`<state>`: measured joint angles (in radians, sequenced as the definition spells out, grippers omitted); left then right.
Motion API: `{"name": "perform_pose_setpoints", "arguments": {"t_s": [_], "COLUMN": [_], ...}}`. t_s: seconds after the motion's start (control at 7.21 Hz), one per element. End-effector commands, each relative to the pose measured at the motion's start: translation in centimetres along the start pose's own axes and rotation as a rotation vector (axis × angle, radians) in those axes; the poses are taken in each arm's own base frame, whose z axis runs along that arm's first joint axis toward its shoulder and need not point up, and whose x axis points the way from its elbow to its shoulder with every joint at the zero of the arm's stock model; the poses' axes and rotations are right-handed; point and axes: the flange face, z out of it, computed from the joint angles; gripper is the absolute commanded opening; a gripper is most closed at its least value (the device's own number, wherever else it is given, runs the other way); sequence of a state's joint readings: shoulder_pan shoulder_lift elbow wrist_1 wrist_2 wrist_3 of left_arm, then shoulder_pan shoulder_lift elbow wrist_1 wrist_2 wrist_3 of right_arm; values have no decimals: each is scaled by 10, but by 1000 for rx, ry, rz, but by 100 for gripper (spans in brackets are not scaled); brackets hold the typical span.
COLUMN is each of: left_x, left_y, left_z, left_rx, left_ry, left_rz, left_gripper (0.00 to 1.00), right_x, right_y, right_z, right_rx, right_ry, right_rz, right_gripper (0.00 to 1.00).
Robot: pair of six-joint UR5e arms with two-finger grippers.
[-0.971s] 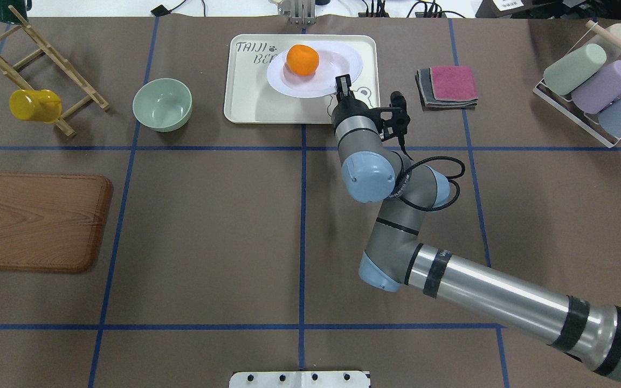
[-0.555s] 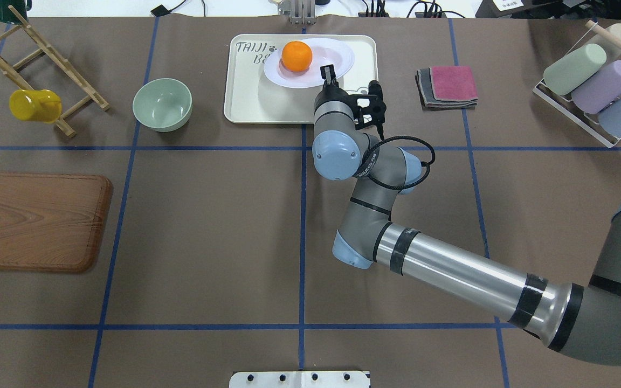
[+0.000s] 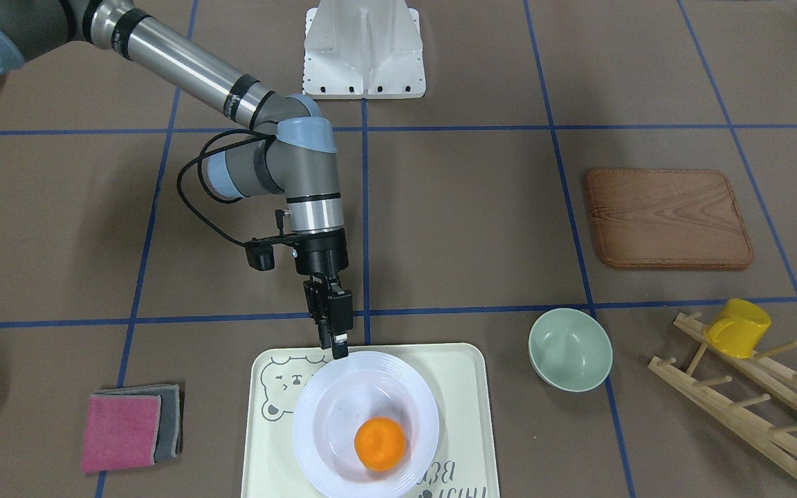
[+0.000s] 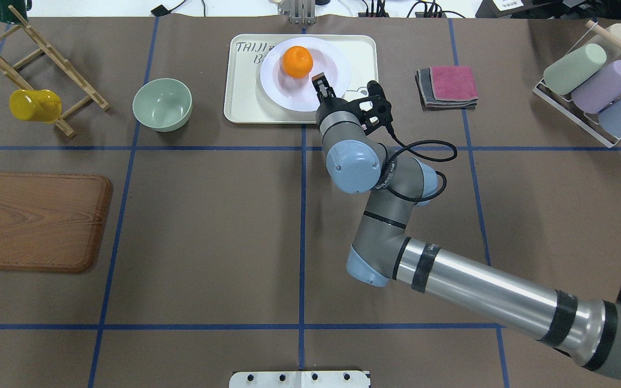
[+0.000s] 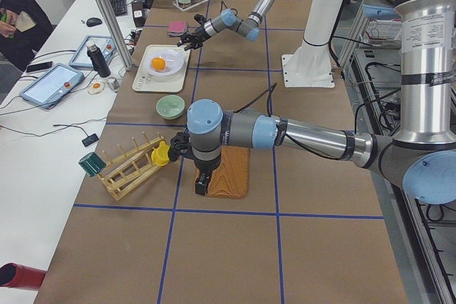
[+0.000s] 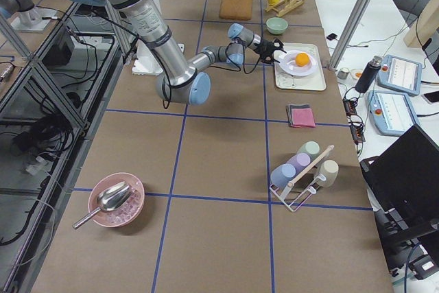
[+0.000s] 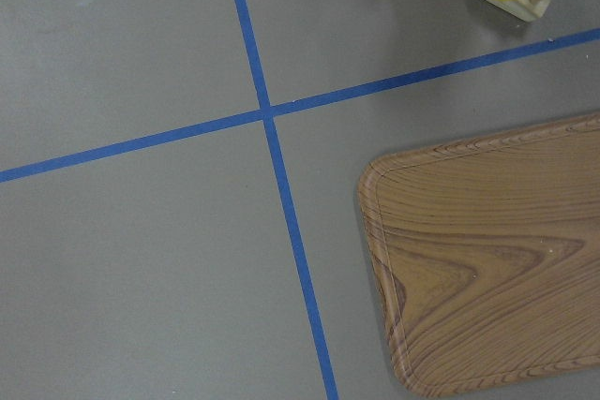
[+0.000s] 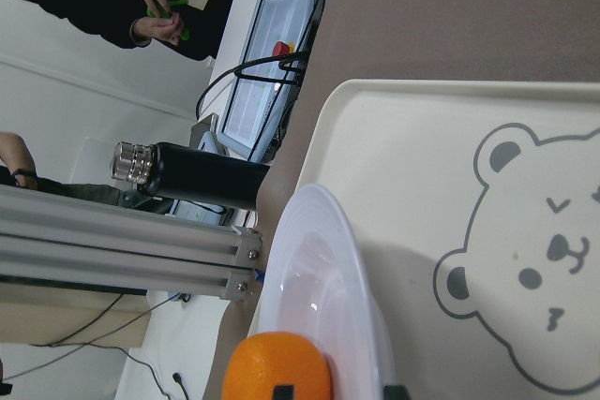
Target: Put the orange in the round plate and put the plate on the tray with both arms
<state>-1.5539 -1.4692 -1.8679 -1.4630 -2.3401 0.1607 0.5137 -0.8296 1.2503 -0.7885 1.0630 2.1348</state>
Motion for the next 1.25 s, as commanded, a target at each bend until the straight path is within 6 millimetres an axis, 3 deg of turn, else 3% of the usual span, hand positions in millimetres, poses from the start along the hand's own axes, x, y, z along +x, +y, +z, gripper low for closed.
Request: {"name": "perform_pose_setpoints", "arguments": {"t_s": [0.0,0.14,0.28,0.42,0.55,0.83,0.97,1.11], "left_x": [-3,-3,-4,-5,-2,-13,-18,-20], "left_y": [1,1,2,2,1,5,8,12], "left_z": [3,3,4,5,2,6,6,7], "left_rx": [-6,-8,-11,-11,-5,-16,-19,-24], "left_ry": [-3,0,1,1,-3,-13,-11,-12], "left_rz": [-7,-7,-12,-10,-4,-29,-45,-49], "left_gripper": [99,99,99,99,99,99,99,99], "right_x": [10,-10,-30,-44,-45,1,29,55], "right_y": [-29,-58,-104,-168,-246,-406,-473,-523], "right_z": [-28,-32,-44,-56,-62,-80,-99,-119], "right_rx": [-94,-132,-197,-283,-379,-569,-625,-648], "right_ry": [118,224,306,368,415,430,436,463], "right_rz": [-309,-450,-565,-672,-786,-1006,-1075,-1100], "right_gripper": [100,100,100,100,100,100,100,100]}}
